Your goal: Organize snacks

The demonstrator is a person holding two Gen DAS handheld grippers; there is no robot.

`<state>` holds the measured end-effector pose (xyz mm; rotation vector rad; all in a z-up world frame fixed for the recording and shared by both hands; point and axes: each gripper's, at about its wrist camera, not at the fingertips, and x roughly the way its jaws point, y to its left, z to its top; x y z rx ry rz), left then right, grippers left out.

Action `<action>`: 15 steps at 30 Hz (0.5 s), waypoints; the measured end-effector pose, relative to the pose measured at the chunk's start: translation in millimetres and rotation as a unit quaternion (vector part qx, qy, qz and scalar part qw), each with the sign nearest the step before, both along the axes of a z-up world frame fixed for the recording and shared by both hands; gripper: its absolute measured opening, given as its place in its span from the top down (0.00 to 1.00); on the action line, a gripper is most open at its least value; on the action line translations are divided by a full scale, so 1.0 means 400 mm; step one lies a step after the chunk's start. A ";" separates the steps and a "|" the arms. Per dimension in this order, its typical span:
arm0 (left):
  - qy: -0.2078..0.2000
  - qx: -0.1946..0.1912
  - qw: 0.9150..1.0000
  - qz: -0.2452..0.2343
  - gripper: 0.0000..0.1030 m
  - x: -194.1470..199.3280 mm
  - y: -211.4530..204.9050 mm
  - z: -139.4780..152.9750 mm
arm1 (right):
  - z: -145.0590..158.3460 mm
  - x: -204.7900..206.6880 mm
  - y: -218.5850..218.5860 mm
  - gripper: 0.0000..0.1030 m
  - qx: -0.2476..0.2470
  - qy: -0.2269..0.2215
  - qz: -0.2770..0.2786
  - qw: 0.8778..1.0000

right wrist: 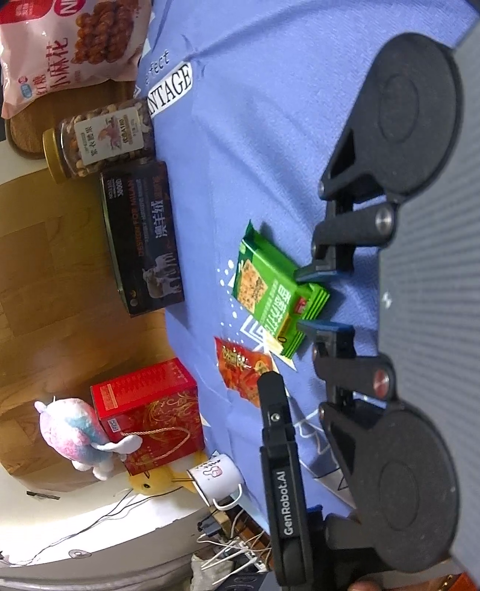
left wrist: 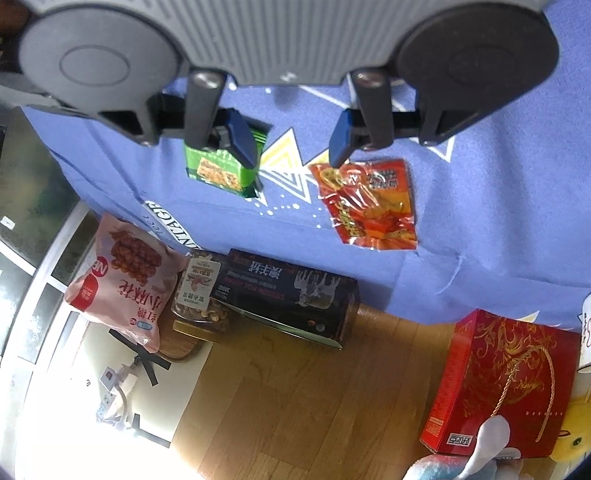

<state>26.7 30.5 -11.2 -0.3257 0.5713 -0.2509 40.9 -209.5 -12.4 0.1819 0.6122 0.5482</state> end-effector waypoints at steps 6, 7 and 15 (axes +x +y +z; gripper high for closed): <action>0.001 -0.007 1.000 -0.003 0.58 0.004 0.009 -0.002 | 0.000 -0.001 -0.008 0.84 0.010 0.002 -0.003 1.000; 0.001 -0.007 1.000 -0.004 0.58 0.004 0.009 -0.002 | 0.000 0.000 -0.009 0.84 0.011 0.003 -0.002 1.000; -0.001 -0.007 1.000 -0.006 0.58 0.004 0.005 -0.001 | 0.001 -0.003 -0.009 0.84 0.012 0.002 0.001 1.000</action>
